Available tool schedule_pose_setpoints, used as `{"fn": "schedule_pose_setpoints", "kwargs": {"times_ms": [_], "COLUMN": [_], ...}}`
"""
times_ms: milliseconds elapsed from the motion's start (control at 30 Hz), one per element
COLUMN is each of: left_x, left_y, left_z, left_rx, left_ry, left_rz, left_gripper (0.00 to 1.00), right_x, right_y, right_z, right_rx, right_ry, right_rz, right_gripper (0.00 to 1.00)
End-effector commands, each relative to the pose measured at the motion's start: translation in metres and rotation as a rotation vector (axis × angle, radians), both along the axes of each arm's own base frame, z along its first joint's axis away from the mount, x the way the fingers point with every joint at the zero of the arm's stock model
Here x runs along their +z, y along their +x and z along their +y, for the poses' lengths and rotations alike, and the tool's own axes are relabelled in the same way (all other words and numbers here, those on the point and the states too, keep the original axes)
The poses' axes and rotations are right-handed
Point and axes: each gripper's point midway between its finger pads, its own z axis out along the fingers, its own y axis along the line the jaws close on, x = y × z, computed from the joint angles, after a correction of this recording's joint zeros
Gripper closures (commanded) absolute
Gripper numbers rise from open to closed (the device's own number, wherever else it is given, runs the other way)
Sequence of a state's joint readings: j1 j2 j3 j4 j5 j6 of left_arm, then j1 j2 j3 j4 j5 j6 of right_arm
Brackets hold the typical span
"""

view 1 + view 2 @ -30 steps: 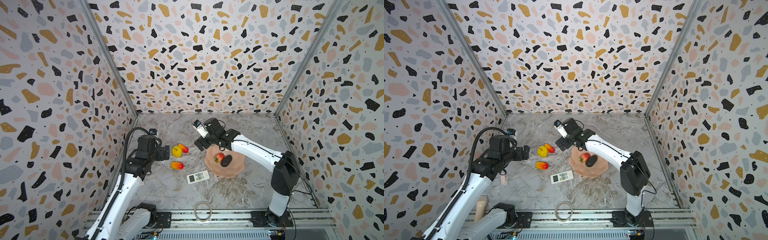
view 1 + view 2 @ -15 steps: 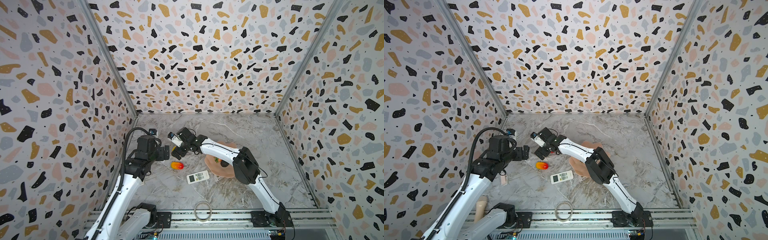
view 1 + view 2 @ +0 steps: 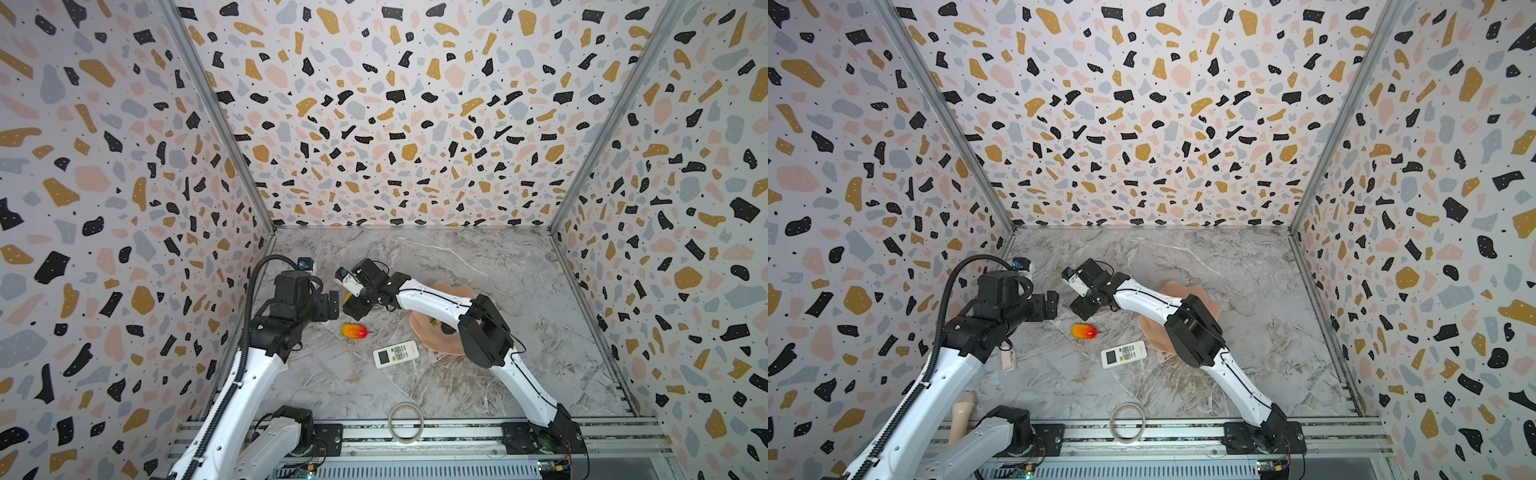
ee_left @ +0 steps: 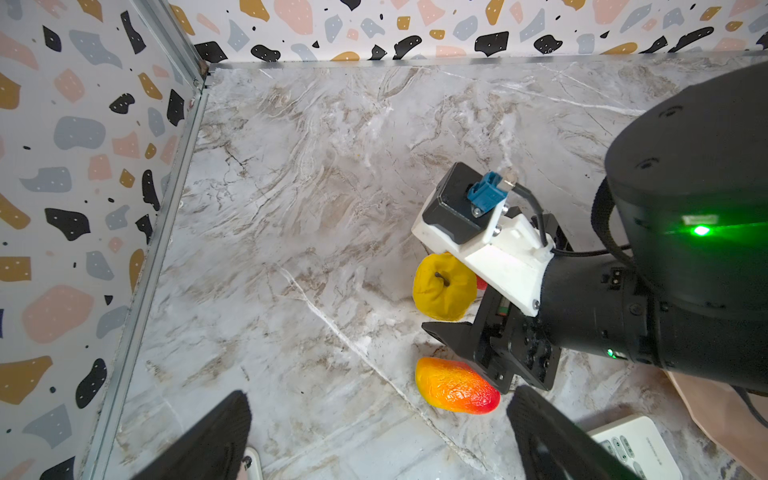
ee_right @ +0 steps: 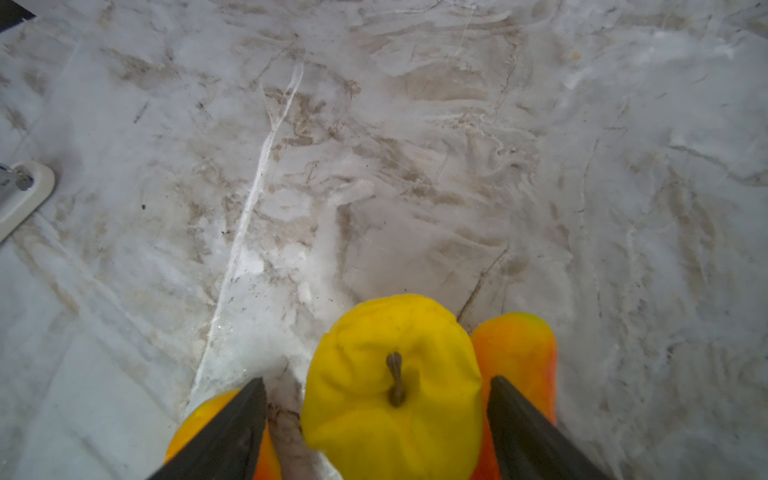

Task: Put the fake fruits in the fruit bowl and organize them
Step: 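Reach the right gripper back and grasp the yellow apple, then carry the yellow apple with the right gripper and lower it into the bowl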

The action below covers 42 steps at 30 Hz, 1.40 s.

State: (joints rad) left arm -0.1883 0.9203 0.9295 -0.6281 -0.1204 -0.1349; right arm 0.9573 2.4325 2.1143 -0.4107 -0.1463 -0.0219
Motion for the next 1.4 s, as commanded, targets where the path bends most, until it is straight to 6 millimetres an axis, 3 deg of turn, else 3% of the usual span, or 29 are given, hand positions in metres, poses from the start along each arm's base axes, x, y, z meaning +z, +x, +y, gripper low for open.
{"fn": "schedule_pose_setpoints", "kwargs": {"times_ms": [0, 133, 400, 500, 567, 700, 900, 1000, 1067, 1167, 1367], "left_x": [0.012, 0.013, 0.014, 0.014, 0.014, 0.015, 0.015, 0.015, 0.015, 0.016, 0.016], "left_y": [0.001, 0.000, -0.001, 0.000, -0.001, -0.001, -0.001, -0.001, -0.001, -0.002, -0.001], "left_z": [-0.003, -0.002, -0.002, -0.002, -0.002, -0.001, -0.002, -0.002, -0.002, -0.002, -0.003], "left_rx": [-0.007, -0.008, -0.008, -0.007, -0.008, -0.006, -0.009, -0.009, -0.010, -0.011, -0.019], "left_ry": [-0.012, -0.012, -0.012, -0.011, -0.010, -0.009, -0.009, -0.009, -0.008, -0.007, -0.009], "left_rz": [-0.035, -0.035, -0.038, -0.038, -0.039, -0.041, -0.040, -0.040, -0.042, -0.045, -0.045], "left_gripper": [0.00, 0.00, 0.00, 0.00, 0.00, 0.00, 0.00, 0.00, 0.00, 0.00, 0.00], "right_x": [0.015, 0.010, -0.003, 0.000, 0.008, 0.037, 0.099, 0.122, 0.125, 0.124, 0.091], "right_y": [0.001, 0.000, 0.000, 0.002, 0.002, 0.002, -0.009, -0.017, -0.018, -0.014, -0.003], "right_z": [0.009, 0.011, 0.012, 0.012, 0.012, 0.006, -0.016, -0.042, -0.067, -0.122, -0.253], "right_rx": [-0.003, -0.002, -0.001, -0.012, -0.014, -0.019, -0.009, -0.023, -0.057, -0.155, -0.431], "right_ry": [0.039, 0.036, 0.015, 0.019, 0.023, 0.032, 0.078, 0.080, 0.062, 0.028, -0.055], "right_rz": [-0.019, -0.011, 0.002, -0.007, -0.017, -0.059, -0.138, -0.178, -0.186, -0.184, -0.120], "right_gripper": [0.22, 0.29, 0.27, 0.33, 0.44, 0.55, 0.59, 0.60, 0.60, 0.60, 0.62]}}
